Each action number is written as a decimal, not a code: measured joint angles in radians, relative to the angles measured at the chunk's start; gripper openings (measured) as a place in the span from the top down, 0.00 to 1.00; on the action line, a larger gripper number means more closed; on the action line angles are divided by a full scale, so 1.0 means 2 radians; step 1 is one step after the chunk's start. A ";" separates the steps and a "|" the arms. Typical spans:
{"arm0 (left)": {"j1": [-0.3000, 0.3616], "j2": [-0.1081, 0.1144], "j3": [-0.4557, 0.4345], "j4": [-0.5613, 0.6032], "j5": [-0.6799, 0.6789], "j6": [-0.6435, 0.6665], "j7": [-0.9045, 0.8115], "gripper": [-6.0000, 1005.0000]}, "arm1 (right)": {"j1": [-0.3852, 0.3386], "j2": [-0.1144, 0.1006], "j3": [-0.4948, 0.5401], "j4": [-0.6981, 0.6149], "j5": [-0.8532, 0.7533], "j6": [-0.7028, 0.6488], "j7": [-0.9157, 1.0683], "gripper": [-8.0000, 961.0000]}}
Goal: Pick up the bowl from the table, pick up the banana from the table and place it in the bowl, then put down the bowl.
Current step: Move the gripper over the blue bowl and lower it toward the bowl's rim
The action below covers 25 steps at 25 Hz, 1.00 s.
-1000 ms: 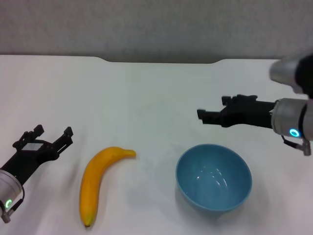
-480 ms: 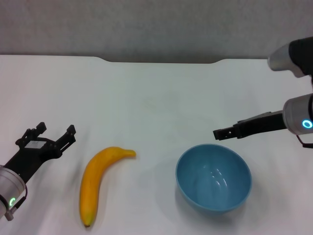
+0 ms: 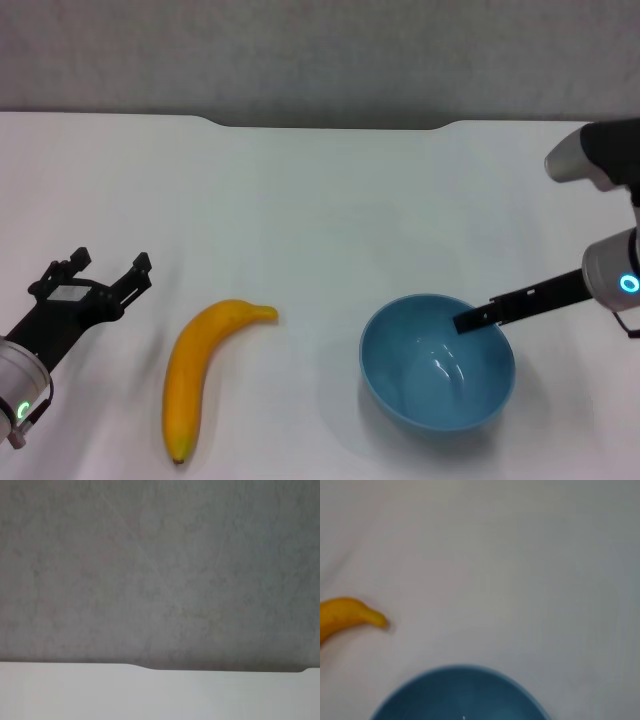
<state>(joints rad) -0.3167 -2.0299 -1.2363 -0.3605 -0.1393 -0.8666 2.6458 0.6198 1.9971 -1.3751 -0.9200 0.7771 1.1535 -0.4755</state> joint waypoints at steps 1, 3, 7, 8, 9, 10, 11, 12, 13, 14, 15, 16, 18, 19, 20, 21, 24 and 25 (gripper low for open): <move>0.000 0.000 0.000 0.000 0.000 0.000 0.001 0.10 | 0.002 0.000 0.000 0.010 0.000 -0.001 -0.001 0.08; -0.001 0.000 0.000 0.000 -0.001 0.000 0.001 0.10 | 0.007 0.000 0.000 0.027 0.000 -0.002 -0.002 0.08; -0.003 -0.001 0.000 0.000 -0.002 0.002 0.001 0.10 | 0.013 0.001 -0.004 0.045 0.000 -0.010 -0.005 0.08; -0.003 -0.001 0.000 0.000 -0.002 0.003 0.001 0.10 | 0.013 0.001 -0.004 0.047 0.000 -0.014 -0.006 0.08; -0.003 -0.001 0.000 0.000 -0.003 0.005 0.001 0.10 | 0.013 0.001 -0.004 0.050 0.000 -0.018 -0.007 0.08; -0.003 -0.001 0.000 0.000 -0.003 0.006 0.001 0.10 | 0.013 0.002 -0.004 0.052 0.000 -0.021 -0.007 0.08; -0.004 -0.001 0.001 0.000 -0.003 0.007 0.001 0.10 | 0.013 0.002 -0.005 0.054 0.000 -0.023 -0.008 0.08; -0.004 -0.001 0.001 0.000 -0.003 0.007 0.002 0.10 | 0.013 0.002 -0.005 0.056 0.000 -0.026 -0.008 0.08; -0.004 -0.001 0.001 0.000 -0.003 0.008 0.002 0.10 | 0.013 0.002 -0.005 0.059 0.001 -0.030 -0.009 0.08; -0.004 -0.001 0.001 0.000 -0.004 0.008 0.002 0.10 | 0.013 0.002 -0.005 0.060 0.002 -0.033 -0.009 0.08; -0.004 -0.001 -0.002 0.000 -0.004 0.008 0.002 0.10 | 0.013 0.003 -0.005 0.062 0.003 -0.036 -0.009 0.08; -0.004 -0.001 -0.005 0.000 -0.003 0.009 0.003 0.10 | 0.014 0.003 -0.005 0.063 0.004 -0.039 -0.009 0.08; -0.004 -0.001 -0.010 0.000 -0.002 0.011 0.003 0.10 | 0.014 0.003 -0.006 0.065 0.005 -0.042 -0.010 0.08; -0.004 -0.001 -0.012 0.000 -0.002 0.012 0.004 0.10 | 0.014 0.004 -0.008 0.067 0.005 -0.043 -0.011 0.13; -0.004 -0.001 -0.011 0.000 -0.002 0.012 0.004 0.09 | 0.014 0.004 -0.010 0.069 0.006 -0.043 -0.012 0.19; -0.004 -0.001 -0.012 0.000 -0.002 0.012 0.004 0.09 | 0.016 0.004 -0.014 0.073 0.007 -0.045 -0.014 0.24; -0.004 -0.001 -0.012 0.000 -0.002 0.012 0.004 0.10 | 0.026 0.005 -0.022 0.090 0.012 -0.051 -0.016 0.24; -0.004 -0.001 -0.012 0.000 -0.002 0.012 0.004 0.10 | 0.029 0.005 -0.024 0.095 0.013 -0.053 -0.016 0.24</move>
<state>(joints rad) -0.3253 -2.0326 -1.2600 -0.3604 -0.1431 -0.8420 2.6538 0.6779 2.0067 -1.4233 -0.7294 0.8025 1.0481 -0.5075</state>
